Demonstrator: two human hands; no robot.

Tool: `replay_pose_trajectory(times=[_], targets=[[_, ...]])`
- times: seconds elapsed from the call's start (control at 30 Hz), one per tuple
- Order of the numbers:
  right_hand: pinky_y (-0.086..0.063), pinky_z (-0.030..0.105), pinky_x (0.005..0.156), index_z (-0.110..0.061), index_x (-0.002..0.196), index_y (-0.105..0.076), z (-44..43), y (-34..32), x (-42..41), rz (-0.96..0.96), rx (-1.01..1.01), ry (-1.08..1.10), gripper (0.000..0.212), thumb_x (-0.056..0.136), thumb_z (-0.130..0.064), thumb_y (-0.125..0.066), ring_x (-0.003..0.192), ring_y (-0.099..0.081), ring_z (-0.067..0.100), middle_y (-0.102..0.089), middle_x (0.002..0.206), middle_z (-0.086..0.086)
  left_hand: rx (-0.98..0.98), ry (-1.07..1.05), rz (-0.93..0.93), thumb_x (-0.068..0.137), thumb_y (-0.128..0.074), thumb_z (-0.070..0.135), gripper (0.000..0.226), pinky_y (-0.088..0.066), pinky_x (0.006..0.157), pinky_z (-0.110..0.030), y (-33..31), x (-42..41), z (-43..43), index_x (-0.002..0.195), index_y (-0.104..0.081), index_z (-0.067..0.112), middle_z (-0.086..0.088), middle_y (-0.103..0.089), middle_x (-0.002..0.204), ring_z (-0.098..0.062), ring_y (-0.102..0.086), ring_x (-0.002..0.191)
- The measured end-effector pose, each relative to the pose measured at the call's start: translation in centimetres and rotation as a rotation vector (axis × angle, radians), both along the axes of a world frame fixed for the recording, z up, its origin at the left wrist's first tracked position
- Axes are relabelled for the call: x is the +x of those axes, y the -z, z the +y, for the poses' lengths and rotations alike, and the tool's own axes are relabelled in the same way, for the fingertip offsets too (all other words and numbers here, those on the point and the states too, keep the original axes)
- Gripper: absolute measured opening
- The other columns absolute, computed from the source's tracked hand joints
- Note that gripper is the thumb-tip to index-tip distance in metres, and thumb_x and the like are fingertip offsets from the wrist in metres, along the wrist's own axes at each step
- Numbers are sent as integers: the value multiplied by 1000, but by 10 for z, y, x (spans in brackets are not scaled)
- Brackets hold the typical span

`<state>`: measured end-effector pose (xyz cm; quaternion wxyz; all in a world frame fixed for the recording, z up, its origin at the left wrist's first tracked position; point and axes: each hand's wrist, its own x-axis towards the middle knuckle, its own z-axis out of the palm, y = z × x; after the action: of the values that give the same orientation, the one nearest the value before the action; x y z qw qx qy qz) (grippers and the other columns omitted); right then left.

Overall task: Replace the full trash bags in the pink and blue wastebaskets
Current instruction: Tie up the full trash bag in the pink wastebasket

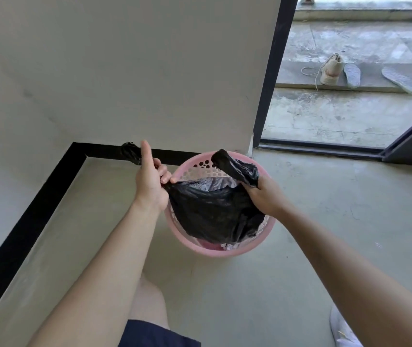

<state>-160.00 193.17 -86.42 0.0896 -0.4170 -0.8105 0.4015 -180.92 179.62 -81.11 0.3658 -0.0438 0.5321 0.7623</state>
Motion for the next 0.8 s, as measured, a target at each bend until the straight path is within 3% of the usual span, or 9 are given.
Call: replay_pose_trajectory(times=[0.1, 0.2, 0.27, 0.37, 0.5, 0.6, 0.67, 0.73, 0.8], targets=[[-46, 38, 101, -18, 126, -63, -9, -13, -10, 196, 21, -84, 27, 102, -23, -53, 112, -60, 23, -69, 119, 0, 9, 282, 84, 61, -83, 58, 50, -31, 49, -24, 5, 8, -3, 76, -60, 16, 3, -21, 57, -9, -22, 45], [-50, 40, 95, -17, 115, -67, -18, -17, -20, 153, 11, -156, 23, 101, -32, -55, 103, -64, 22, -73, 110, 0, -10, 521, 215, 73, -81, 51, 53, -34, 54, -27, 11, 21, -5, 60, -38, 21, 4, -20, 49, -14, -28, 44], [-52, 43, 88, -20, 106, -68, -22, -14, -20, 91, 23, -192, 23, 99, -39, -57, 93, -66, 22, -73, 98, -2, 18, 469, 302, 88, -72, 32, 47, -37, 53, -24, 11, 28, -1, 54, -42, 17, 2, -33, 41, -14, -34, 40], [-52, 42, 84, -25, 100, -68, -23, -10, -15, 56, 32, -255, 21, 97, -44, -60, 83, -65, 17, -71, 87, -5, 42, 171, 214, 86, -71, 5, 28, -35, 48, -20, 6, 23, 2, 65, -54, 13, 6, -45, 43, -8, -34, 37], [-45, 39, 76, -31, 77, -51, -23, -2, -8, 13, 162, -286, 25, 98, -44, -59, 79, -55, 21, -57, 83, -1, 85, 124, 82, 83, -70, -4, 26, -31, 55, -26, 0, 10, -3, 71, -55, 14, 5, -50, 53, -8, -26, 42], [-39, 36, 86, -29, 87, -54, -28, 5, -6, -35, 186, -273, 20, 101, -44, -52, 94, -49, 22, -50, 99, 1, 104, 187, 38, 87, -64, -5, 23, -30, 62, -26, -2, 1, -12, 75, -54, 12, 6, -50, 49, -11, -23, 53], [-36, 35, 88, -21, 97, -61, -30, 11, -5, -22, 171, -221, 24, 104, -40, -47, 100, -49, 22, -50, 103, 0, 104, 248, 98, 87, -63, -6, 17, -36, 60, -24, -4, -2, -18, 84, -59, 11, 4, -51, 55, -9, -30, 49], [-37, 35, 88, -22, 105, -62, -34, 11, -6, 78, 79, -96, 23, 106, -36, -43, 100, -51, 21, -52, 99, -5, 133, 267, 88, 84, -67, -4, 23, -46, 67, -28, -4, -4, -22, 99, -59, 12, 0, -47, 63, -9, -42, 51], [-40, 36, 87, -23, 103, -60, -37, 7, -5, 250, -71, 49, 22, 107, -30, -40, 98, -55, 19, -58, 95, -10, 148, 251, 93, 83, -70, -3, 30, -54, 77, -35, 0, -8, -25, 104, -57, 14, -5, -57, 73, -17, -60, 67]])
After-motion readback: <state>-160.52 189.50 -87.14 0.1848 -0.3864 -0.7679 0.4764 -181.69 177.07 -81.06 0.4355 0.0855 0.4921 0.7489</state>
